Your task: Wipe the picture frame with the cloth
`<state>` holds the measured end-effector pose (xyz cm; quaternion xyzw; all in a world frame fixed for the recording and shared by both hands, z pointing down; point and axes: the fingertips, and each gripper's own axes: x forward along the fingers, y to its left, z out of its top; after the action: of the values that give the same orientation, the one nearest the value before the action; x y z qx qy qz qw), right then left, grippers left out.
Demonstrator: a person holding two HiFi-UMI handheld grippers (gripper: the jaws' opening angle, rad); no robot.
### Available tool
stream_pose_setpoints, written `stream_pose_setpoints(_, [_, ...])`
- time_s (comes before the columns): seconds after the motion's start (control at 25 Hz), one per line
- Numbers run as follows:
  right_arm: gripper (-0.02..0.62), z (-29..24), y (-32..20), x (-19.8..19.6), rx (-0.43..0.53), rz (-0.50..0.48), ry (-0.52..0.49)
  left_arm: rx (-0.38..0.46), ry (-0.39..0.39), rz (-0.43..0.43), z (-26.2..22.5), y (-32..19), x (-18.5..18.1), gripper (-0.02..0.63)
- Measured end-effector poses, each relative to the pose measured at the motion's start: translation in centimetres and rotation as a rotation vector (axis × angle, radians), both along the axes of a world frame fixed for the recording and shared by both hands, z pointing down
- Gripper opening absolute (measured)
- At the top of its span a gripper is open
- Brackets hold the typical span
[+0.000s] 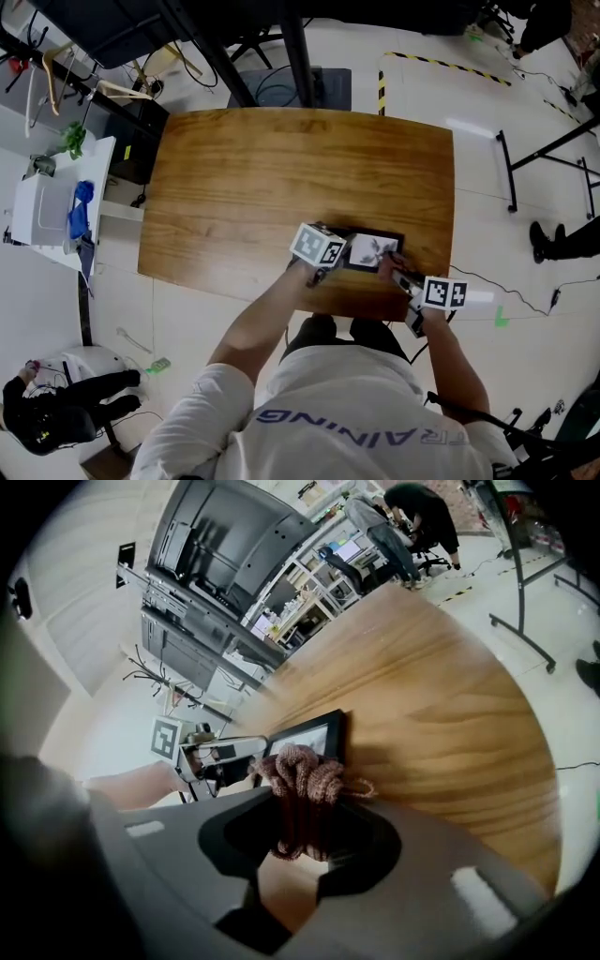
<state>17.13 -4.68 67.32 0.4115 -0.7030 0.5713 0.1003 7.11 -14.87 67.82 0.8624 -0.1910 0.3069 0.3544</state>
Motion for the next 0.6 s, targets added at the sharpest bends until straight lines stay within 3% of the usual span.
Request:
stream_pose_setpoints(0.16, [0.117, 0.1, 0.9, 3.1, 0.013, 0.053, 0.035, -0.002, 0.006, -0.014, 0.1, 0.0, -0.1, 0.006])
stream_pose_setpoints(0.36, [0.117, 0.4, 0.8, 3.3, 0.019, 0.067, 0.026, 0.006, 0.001, -0.034, 0.3, -0.3, -0.1, 0.006])
stream_pose_setpoints(0.48, [0.116, -1.5, -0.1, 3.3, 0.11, 0.088, -0.011, 0.074, -0.033, -0.042, -0.3, 0.0, -0.3, 0.008])
stream_pose_setpoints(0.6, [0.115, -5.2, -1.5, 4.9, 0.274, 0.145, 0.008, 0.157, 0.042, -0.108, -3.5, 0.7, -0.8, 0.007])
